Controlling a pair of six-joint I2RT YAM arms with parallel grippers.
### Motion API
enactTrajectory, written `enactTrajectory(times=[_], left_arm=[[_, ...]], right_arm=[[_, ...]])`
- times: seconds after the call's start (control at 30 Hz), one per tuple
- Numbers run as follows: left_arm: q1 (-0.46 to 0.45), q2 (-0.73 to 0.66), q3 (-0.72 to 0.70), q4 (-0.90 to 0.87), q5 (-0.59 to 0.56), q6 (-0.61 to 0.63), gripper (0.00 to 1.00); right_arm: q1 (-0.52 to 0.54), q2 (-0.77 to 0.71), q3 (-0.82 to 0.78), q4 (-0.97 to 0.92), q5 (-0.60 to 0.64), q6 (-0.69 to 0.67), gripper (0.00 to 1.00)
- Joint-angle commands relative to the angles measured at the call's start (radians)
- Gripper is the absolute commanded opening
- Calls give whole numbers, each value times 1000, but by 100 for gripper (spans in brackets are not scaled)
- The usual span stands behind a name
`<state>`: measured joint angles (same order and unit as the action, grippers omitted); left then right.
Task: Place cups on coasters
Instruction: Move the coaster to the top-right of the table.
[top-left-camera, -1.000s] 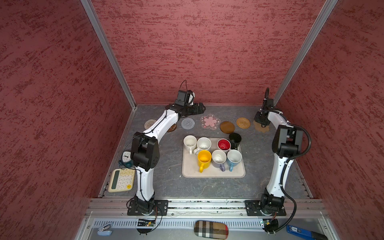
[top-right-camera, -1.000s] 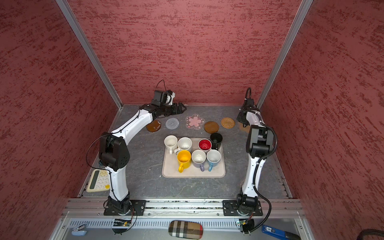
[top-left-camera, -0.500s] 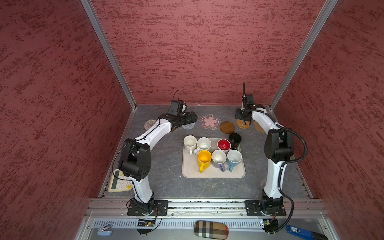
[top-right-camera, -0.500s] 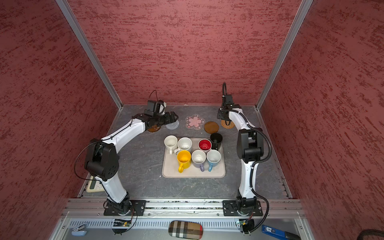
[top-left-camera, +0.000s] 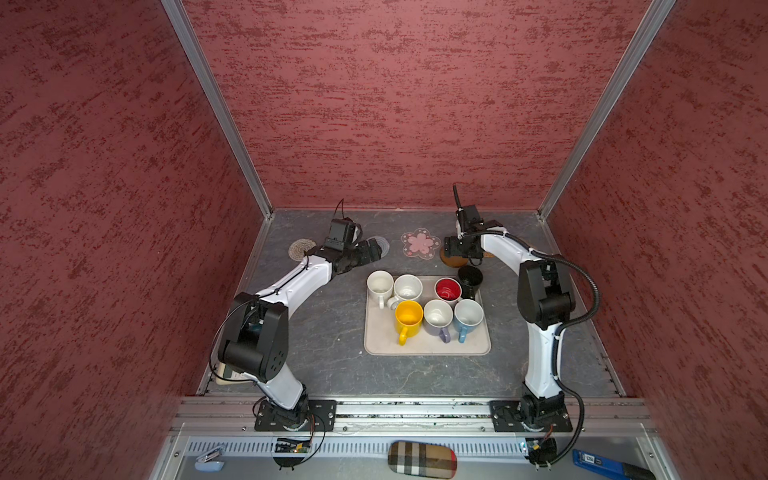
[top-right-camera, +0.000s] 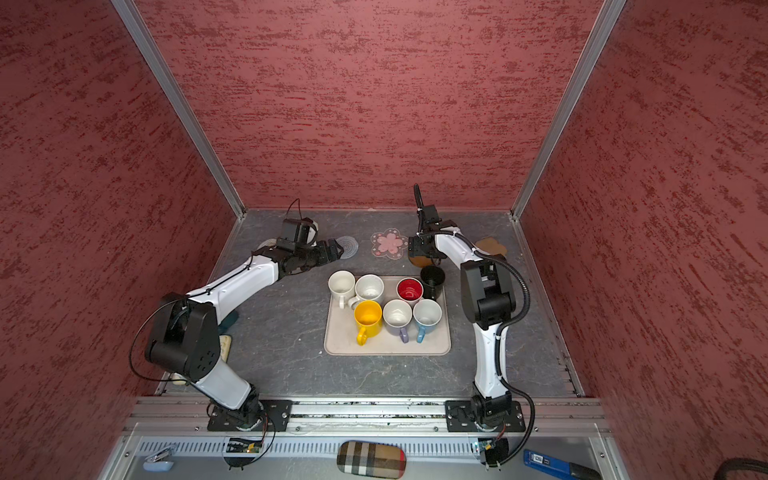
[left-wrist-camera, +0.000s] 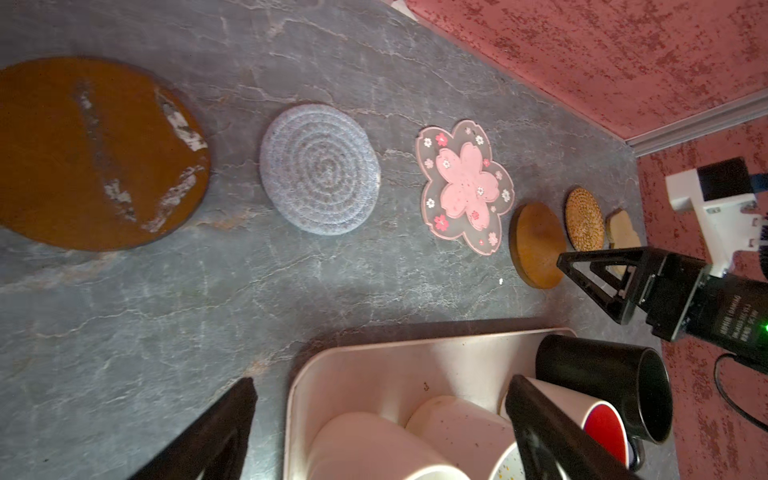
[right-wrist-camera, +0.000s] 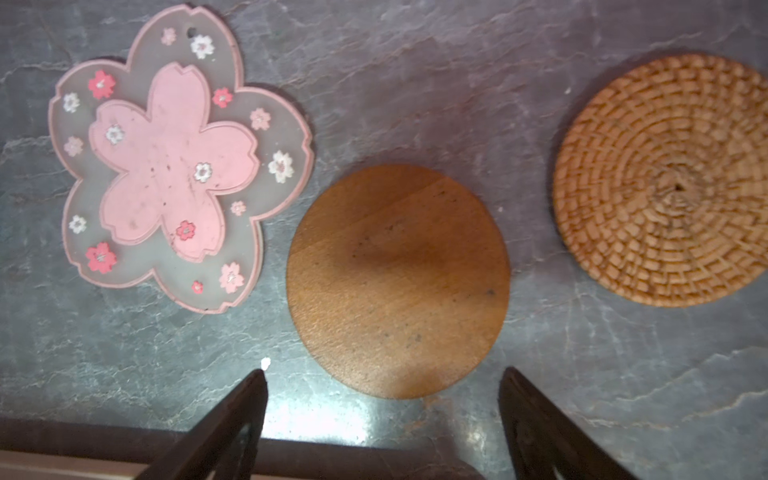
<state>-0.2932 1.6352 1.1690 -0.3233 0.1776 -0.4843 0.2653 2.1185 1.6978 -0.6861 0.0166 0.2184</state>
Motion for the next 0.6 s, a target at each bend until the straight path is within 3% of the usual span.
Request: enactTrajectory(times=[0.0,0.37,0.57], left_arm=[[20,-32,-3,44,2,-11,95],[80,2,33,91,20,-46,95],[78,42,82,119,18,-55,95]], right_arm=[[31,15,44,-21,19,-37,90],[64,100,135,-95,127,-62,90],[71,129,169,-111,170,-62,85]])
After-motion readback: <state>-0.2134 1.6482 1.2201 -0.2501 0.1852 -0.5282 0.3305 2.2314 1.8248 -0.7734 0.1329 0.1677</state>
